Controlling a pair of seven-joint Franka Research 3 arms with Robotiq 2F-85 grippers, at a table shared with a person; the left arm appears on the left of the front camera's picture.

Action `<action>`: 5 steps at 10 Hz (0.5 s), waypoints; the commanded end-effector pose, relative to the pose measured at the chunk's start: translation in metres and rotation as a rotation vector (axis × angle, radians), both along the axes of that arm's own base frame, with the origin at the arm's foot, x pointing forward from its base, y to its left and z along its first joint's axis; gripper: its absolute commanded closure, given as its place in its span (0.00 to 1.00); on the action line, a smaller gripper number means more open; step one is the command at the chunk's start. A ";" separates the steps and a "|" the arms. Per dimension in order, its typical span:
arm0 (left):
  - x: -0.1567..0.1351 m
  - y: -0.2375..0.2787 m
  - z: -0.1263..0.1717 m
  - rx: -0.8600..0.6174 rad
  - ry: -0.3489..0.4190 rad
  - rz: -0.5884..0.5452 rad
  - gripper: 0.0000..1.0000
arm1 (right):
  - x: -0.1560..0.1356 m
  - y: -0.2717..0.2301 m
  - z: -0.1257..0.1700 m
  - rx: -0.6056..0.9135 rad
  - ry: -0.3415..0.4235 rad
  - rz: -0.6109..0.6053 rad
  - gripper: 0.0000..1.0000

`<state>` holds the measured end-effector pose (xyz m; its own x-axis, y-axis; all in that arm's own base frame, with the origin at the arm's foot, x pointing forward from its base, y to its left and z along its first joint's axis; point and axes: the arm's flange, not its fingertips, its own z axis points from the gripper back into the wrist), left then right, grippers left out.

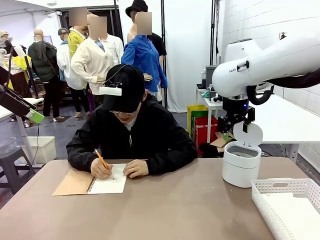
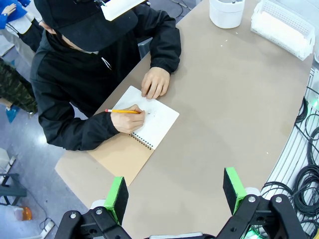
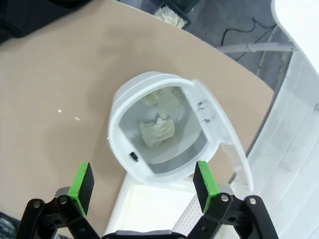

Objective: Sort the paper based on its condition.
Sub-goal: If a person hands you a paper, place it in the Organizing basket , and if it's crumpled, put it in the Trash can.

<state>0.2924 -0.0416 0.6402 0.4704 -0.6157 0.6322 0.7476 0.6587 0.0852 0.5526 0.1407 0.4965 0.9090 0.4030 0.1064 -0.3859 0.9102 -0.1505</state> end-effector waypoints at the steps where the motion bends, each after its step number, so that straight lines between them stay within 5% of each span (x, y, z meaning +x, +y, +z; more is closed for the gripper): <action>1: 0.000 0.001 0.000 -0.005 0.001 0.003 0.00 | -0.041 0.020 0.005 0.027 -0.046 0.075 0.00; 5: 0.000 0.001 0.000 -0.005 0.001 0.003 0.00 | -0.056 0.071 0.036 0.169 -0.082 0.276 0.00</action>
